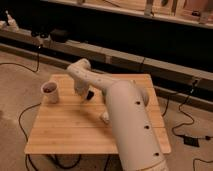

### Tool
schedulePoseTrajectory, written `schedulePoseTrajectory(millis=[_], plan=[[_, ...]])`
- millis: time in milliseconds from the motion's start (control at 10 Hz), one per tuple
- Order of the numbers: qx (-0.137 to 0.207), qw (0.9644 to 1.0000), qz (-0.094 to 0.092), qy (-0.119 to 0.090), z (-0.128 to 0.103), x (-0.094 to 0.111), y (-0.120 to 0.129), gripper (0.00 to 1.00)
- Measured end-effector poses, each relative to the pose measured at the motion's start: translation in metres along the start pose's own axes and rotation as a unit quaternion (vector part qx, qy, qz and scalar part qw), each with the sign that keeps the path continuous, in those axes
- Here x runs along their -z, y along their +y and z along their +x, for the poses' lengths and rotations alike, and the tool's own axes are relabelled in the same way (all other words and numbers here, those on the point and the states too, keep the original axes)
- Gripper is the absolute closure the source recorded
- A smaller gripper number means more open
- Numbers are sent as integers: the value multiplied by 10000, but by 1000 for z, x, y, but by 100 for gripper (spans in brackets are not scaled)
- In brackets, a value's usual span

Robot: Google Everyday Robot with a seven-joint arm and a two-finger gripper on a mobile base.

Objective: Push the eraser across the table

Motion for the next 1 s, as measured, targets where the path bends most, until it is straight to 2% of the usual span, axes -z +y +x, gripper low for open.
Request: schedulePoseTrajectory(millis=[100,300,500,600,1000], plan=[[27,10000,34,-1,2,-8,-2,100],[122,9998,66,149,19,-17,0,100],[224,9994,-36,243,32,-12,10,100],[240,9992,-144,281,35,-6,21,100],[170,9984,-466,277,34,15,61,100]])
